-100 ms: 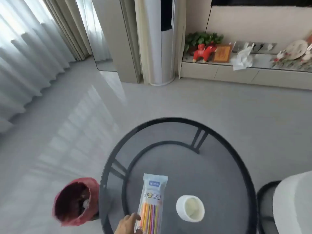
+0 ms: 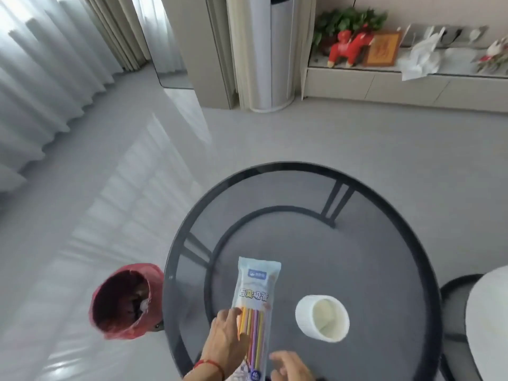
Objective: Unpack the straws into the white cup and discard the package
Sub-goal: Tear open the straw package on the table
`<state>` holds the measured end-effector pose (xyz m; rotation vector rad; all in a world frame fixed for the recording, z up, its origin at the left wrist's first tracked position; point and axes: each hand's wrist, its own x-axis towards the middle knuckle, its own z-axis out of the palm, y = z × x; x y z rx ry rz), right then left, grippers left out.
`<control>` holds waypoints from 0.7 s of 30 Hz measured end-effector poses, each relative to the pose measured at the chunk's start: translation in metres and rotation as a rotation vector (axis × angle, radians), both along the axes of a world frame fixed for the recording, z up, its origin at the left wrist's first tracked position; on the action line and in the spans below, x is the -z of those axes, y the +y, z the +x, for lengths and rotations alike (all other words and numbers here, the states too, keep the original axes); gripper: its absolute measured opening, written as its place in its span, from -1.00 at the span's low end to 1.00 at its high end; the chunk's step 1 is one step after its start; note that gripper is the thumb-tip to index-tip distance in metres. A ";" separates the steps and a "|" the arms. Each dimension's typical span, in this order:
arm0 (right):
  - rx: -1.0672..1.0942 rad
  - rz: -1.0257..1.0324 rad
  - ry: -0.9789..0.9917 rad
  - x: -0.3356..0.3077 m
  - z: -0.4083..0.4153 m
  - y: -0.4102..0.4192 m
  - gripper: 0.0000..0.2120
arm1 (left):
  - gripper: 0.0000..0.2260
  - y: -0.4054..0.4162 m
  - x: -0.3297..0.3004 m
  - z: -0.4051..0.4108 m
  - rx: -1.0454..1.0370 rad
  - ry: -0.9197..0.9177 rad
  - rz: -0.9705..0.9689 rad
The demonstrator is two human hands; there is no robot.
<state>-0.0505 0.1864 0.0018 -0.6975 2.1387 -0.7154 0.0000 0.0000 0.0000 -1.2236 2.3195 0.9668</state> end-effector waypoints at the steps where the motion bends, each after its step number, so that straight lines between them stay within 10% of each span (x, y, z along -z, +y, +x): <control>1: -0.002 -0.001 0.004 0.011 -0.016 -0.017 -0.57 | -0.61 -0.001 0.010 -0.012 -0.044 0.029 -0.055; 21: 0.235 -0.501 0.387 0.146 -0.006 -0.048 -0.39 | -0.42 -0.018 0.145 -0.017 0.064 0.572 -0.449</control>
